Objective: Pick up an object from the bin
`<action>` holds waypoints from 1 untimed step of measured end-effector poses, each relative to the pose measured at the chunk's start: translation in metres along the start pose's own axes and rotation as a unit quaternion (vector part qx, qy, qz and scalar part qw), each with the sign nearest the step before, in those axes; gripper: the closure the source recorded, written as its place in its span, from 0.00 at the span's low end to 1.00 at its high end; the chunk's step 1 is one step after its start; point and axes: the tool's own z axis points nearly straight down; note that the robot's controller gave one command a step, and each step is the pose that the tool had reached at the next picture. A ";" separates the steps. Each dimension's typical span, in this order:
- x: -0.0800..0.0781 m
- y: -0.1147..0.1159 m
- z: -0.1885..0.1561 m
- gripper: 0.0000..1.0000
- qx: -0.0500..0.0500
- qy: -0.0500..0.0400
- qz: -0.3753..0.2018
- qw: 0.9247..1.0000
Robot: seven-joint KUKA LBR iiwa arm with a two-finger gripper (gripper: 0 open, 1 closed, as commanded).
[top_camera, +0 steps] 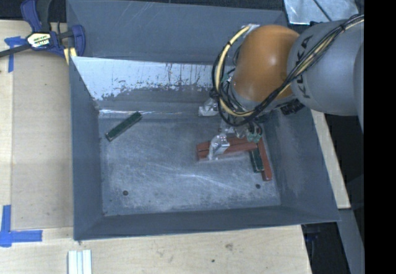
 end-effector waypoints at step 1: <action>0.056 -0.003 0.035 1.00 0.001 -0.001 0.221 0.975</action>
Offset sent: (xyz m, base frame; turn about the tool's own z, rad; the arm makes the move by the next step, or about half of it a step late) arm 0.0000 0.0000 0.0000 0.0000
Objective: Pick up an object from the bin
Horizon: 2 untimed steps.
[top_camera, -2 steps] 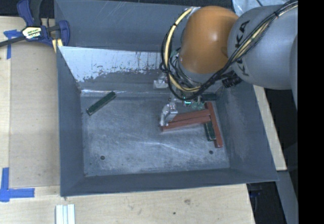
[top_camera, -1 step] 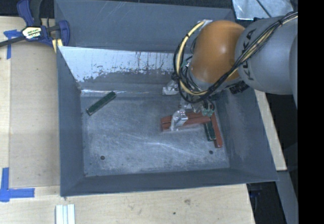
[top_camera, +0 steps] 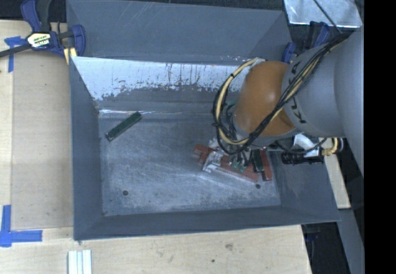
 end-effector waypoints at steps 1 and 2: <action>0.000 0.000 0.000 1.00 0.000 0.000 0.000 1.000; -0.003 -0.007 -0.149 1.00 0.001 0.004 -0.015 1.000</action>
Offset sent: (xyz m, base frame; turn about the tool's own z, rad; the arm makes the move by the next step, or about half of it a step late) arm -0.0028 -0.0068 0.1482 -0.0314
